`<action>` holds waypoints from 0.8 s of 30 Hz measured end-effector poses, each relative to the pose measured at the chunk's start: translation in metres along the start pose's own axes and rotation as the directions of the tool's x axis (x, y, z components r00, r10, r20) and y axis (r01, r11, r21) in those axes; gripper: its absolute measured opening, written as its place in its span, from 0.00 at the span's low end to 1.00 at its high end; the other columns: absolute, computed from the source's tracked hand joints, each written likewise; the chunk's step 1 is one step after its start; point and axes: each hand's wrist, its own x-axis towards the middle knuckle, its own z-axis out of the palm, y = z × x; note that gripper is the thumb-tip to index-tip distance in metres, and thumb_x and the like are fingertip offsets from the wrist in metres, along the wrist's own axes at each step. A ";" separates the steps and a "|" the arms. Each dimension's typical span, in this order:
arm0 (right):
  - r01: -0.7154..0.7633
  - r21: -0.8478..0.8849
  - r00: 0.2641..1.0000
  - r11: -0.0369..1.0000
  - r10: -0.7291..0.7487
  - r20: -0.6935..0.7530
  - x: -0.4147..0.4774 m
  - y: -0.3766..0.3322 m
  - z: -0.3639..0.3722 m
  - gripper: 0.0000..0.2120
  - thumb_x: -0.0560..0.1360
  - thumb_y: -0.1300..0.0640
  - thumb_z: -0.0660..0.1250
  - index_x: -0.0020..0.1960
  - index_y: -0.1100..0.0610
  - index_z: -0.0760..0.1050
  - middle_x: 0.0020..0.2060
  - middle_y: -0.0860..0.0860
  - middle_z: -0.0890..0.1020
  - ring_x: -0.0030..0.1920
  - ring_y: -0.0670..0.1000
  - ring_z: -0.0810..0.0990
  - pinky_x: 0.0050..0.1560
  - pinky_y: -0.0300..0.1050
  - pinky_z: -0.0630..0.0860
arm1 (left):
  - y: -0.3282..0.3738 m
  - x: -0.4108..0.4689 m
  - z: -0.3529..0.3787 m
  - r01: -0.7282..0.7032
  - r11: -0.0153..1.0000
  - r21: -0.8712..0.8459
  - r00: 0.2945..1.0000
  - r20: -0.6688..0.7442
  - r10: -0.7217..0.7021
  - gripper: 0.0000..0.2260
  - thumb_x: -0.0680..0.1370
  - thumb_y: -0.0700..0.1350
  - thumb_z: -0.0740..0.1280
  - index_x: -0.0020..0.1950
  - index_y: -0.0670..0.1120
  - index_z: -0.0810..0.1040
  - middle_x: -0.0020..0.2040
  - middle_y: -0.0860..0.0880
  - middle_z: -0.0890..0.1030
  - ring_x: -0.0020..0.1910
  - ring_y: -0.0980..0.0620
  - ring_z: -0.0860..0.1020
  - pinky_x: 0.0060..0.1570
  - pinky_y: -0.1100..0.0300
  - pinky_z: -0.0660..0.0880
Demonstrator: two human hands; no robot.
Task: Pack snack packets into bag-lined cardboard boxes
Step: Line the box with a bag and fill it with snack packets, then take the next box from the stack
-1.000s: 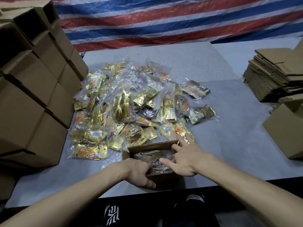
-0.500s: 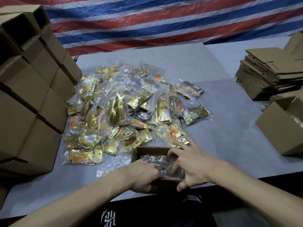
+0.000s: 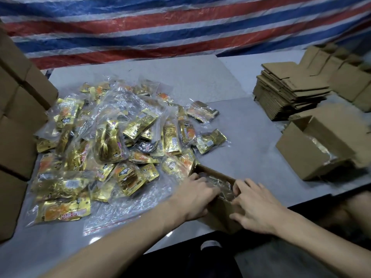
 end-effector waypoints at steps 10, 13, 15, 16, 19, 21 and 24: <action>-0.368 -0.024 0.930 0.929 0.368 -0.018 -0.006 0.054 0.021 0.19 0.75 0.38 0.63 0.55 0.51 0.79 0.58 0.47 0.72 0.63 0.54 0.67 0.61 0.54 0.67 | 0.006 0.034 -0.001 -0.007 0.997 -0.078 0.969 -0.245 -0.013 0.26 0.75 0.46 0.68 0.73 0.48 0.68 0.70 0.48 0.71 0.69 0.46 0.69 0.70 0.49 0.61; -0.494 -0.003 0.868 0.869 0.493 -0.056 -0.001 0.071 0.025 0.19 0.76 0.40 0.63 0.56 0.53 0.79 0.60 0.49 0.74 0.65 0.56 0.67 0.63 0.55 0.66 | 0.005 0.037 0.001 0.021 0.993 -0.118 0.965 -0.257 -0.051 0.20 0.77 0.45 0.63 0.69 0.45 0.71 0.68 0.46 0.73 0.67 0.44 0.71 0.70 0.49 0.61; -0.559 0.029 0.822 0.829 0.559 -0.110 0.008 0.084 0.024 0.20 0.77 0.39 0.63 0.59 0.52 0.78 0.61 0.50 0.75 0.66 0.57 0.68 0.64 0.55 0.66 | 0.005 0.039 0.005 0.037 0.993 -0.112 0.970 -0.234 -0.063 0.17 0.79 0.47 0.61 0.67 0.47 0.72 0.66 0.48 0.73 0.66 0.45 0.70 0.69 0.51 0.59; -0.587 0.036 0.799 0.809 0.585 -0.138 0.014 0.090 0.023 0.20 0.77 0.38 0.63 0.61 0.51 0.78 0.61 0.50 0.76 0.65 0.57 0.69 0.64 0.55 0.66 | 0.005 0.040 0.007 0.039 0.994 -0.106 0.974 -0.220 -0.061 0.15 0.79 0.48 0.60 0.66 0.48 0.72 0.65 0.48 0.73 0.65 0.46 0.70 0.69 0.51 0.59; -0.630 0.015 0.756 0.776 0.618 -0.218 0.031 0.111 0.021 0.21 0.78 0.38 0.62 0.63 0.51 0.76 0.60 0.52 0.79 0.64 0.58 0.71 0.63 0.53 0.66 | 0.006 0.040 0.009 0.042 0.996 -0.077 0.986 -0.157 -0.054 0.14 0.81 0.51 0.58 0.64 0.49 0.72 0.63 0.49 0.73 0.64 0.46 0.70 0.68 0.51 0.59; -0.649 -0.005 0.734 0.761 0.624 -0.268 0.040 0.125 0.021 0.21 0.79 0.40 0.61 0.62 0.53 0.76 0.58 0.53 0.82 0.64 0.58 0.70 0.62 0.52 0.66 | 0.008 0.041 0.010 0.047 0.997 -0.066 0.990 -0.126 -0.055 0.14 0.82 0.52 0.57 0.64 0.49 0.73 0.62 0.49 0.73 0.63 0.46 0.71 0.68 0.51 0.59; -0.684 -0.060 0.704 0.727 0.635 -0.318 0.047 0.142 0.021 0.19 0.79 0.42 0.60 0.58 0.55 0.78 0.53 0.53 0.84 0.63 0.57 0.70 0.61 0.51 0.64 | 0.006 0.040 0.011 0.071 0.995 -0.077 0.992 -0.096 -0.078 0.13 0.82 0.52 0.57 0.63 0.50 0.73 0.60 0.49 0.74 0.62 0.46 0.72 0.67 0.52 0.59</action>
